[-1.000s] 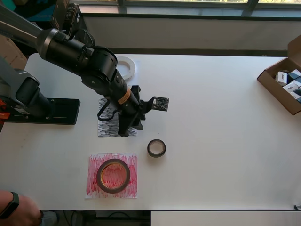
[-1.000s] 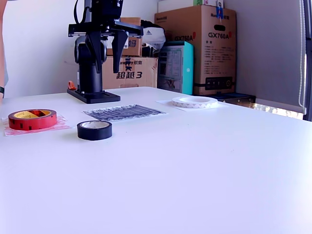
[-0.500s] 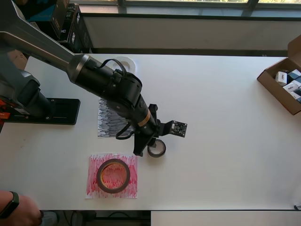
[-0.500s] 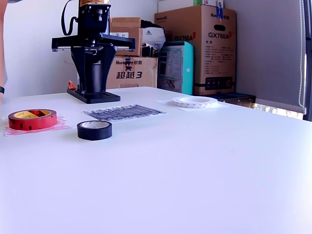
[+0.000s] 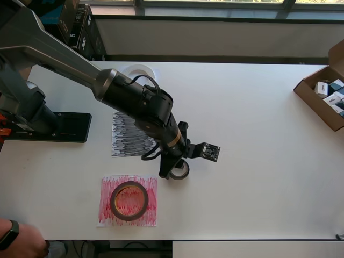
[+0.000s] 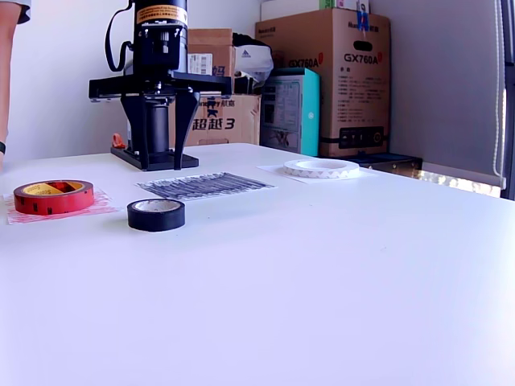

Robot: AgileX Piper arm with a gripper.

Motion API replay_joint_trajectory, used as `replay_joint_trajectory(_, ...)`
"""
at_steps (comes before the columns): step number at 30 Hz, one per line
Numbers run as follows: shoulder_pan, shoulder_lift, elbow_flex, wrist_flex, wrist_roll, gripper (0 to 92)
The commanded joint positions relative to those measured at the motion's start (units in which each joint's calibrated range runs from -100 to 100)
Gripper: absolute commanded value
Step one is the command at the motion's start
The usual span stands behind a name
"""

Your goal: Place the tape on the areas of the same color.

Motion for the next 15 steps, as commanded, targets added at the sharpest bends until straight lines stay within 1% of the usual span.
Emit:
replay_joint_trajectory(1,-0.1,1.7,-0.5,-0.7,0.4,39.6)
replay_joint_trajectory(15,0.3,6.7,-3.7,-0.7,1.5,39.9)
